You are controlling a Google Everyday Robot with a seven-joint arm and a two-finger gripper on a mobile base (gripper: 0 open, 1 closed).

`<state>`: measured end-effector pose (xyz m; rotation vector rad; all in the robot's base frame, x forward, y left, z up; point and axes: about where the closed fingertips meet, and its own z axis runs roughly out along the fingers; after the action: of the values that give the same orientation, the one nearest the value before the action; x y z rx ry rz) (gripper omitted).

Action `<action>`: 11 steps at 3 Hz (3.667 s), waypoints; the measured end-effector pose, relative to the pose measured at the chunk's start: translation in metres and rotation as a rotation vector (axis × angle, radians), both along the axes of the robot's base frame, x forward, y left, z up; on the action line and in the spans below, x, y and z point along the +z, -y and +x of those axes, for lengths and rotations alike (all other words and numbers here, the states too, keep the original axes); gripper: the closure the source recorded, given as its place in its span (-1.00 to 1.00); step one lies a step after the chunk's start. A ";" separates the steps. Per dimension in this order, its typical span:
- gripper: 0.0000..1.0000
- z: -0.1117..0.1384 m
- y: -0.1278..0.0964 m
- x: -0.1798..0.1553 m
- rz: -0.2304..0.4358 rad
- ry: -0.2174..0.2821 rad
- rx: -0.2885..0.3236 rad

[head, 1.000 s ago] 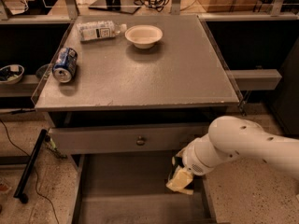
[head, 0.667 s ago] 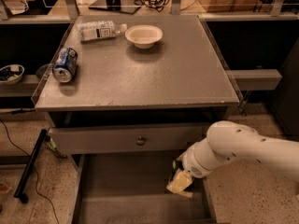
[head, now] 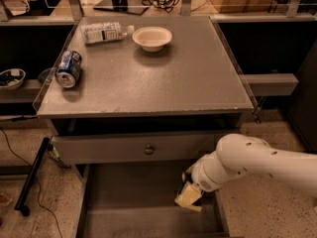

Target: Place sponge into middle drawer

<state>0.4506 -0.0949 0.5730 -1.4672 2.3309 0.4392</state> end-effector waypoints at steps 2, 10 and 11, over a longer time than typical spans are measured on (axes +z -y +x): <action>1.00 0.012 -0.009 -0.032 0.019 -0.006 -0.062; 1.00 0.001 -0.104 -0.111 0.178 -0.018 0.058; 1.00 0.000 -0.104 -0.112 0.179 -0.020 0.059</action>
Offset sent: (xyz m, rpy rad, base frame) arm 0.0228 0.0145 -0.0515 0.0389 0.0212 -0.1059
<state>0.4511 0.0096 0.4615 -1.4552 2.2035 0.6624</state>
